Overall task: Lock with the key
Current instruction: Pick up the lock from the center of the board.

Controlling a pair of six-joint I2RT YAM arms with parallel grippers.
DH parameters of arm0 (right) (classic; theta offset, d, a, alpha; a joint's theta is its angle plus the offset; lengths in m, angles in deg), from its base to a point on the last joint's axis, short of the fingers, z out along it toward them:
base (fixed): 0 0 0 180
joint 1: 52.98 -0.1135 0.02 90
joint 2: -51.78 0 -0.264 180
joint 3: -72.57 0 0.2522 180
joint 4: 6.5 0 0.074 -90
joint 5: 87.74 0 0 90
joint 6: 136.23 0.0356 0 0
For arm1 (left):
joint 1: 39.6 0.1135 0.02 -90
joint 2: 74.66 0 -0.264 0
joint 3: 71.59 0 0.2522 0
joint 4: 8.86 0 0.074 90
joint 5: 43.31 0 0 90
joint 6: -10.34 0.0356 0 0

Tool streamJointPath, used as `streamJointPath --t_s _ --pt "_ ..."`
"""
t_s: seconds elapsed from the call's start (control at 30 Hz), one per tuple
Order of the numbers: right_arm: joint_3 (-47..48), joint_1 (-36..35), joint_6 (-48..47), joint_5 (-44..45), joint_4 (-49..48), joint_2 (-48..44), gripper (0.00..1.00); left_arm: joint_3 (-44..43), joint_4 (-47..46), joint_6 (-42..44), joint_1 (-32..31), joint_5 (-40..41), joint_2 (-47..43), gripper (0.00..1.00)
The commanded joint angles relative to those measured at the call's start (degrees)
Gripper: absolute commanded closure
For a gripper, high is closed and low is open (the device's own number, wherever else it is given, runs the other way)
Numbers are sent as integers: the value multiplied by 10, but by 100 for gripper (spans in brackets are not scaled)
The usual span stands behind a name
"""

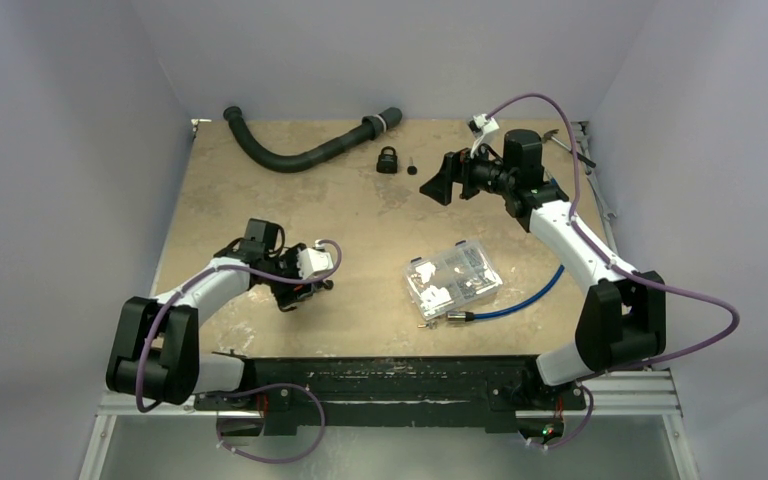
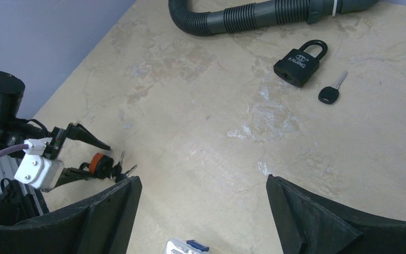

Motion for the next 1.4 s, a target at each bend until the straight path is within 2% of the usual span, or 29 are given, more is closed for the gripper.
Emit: streamJointPath --t_s 0.0,0.07,0.23,0.4,0.5,0.67,0.83,0.97,1.03,1.13,1.23,1.37 --pt "3 2 -16 -6 -1 -19 1 -1 4 16 -2 -3 20 38" --pt "3 2 -19 -8 1 -20 1 -7 13 18 -2 -6 26 45" --pt "-1 2 -45 -17 3 -27 1 -63 69 15 -4 -41 28 70" --pt "-7 2 -88 -47 17 -31 1 -128 120 -17 -16 -80 21 83" --pt "-24 2 -157 -64 25 -55 1 -174 152 -48 -21 -110 28 89" --pt "-62 1 -243 -88 18 -105 1 -271 223 -104 -30 -159 66 91" --pt "-67 -4 -376 -113 80 -136 1 -330 262 -148 -50 -194 96 93" --pt "-81 -38 -513 -116 135 -171 1 -369 277 -191 -72 -226 116 95" --pt "-88 -64 -551 -109 146 -185 2 -392 285 -214 -86 -233 129 95" --pt "-89 -100 -554 -107 133 -193 3 -420 288 -274 -94 -248 154 95" --pt "-94 -119 -501 -104 82 -190 3 -436 278 -342 -96 -242 172 98" --pt "-102 -123 -455 -86 40 -177 4 -446 245 -418 -97 -121 164 100"
